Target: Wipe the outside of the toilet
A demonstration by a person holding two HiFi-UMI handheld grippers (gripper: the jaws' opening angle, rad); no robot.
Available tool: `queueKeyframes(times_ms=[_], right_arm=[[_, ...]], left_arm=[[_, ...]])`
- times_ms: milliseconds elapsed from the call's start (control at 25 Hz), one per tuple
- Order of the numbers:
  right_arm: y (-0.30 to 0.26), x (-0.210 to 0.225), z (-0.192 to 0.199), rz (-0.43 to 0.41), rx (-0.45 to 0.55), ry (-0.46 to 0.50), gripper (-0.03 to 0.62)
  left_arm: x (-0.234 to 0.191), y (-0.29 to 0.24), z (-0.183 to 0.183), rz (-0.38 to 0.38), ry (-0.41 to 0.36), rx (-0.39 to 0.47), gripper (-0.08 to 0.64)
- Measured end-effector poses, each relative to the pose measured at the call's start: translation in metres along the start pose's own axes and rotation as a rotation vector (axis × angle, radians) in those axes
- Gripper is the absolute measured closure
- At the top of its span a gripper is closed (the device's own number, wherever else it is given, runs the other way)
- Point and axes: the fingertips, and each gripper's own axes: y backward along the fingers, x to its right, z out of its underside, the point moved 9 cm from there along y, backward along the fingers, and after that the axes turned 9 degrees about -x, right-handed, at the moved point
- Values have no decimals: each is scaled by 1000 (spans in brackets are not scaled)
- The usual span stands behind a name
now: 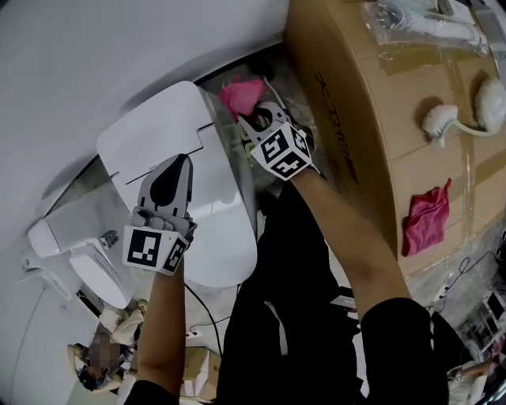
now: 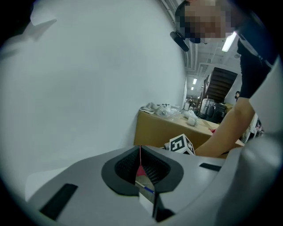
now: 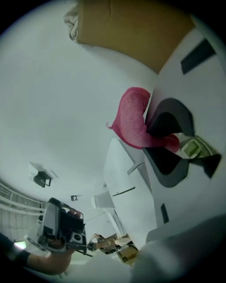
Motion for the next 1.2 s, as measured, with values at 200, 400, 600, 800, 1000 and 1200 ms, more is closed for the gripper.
queueKeyframes(times_ms=[200,400,600,800,1000,1200], right_arm=[[-60,12,9,-48,-56,45,512],[-109,22,4,-69,-86,107,512],[-139,12,-3,-121,-111,255,514],[-145,2,2,-162,-105,338,515],[-134,-14,23,-238,-102,328,515],[-115,-40,54,-310,-110,344,515]], left_arm=[[-16,-29,7,-7,13,-33,541],[-35,-49,12,-27,52,-38,541],[-46,-60,18,-30,75,-51,541],[-47,-67,21,-20,85,-43,541],[-40,-66,18,1,87,-28,541],[-28,-64,21,25,60,-32,541]])
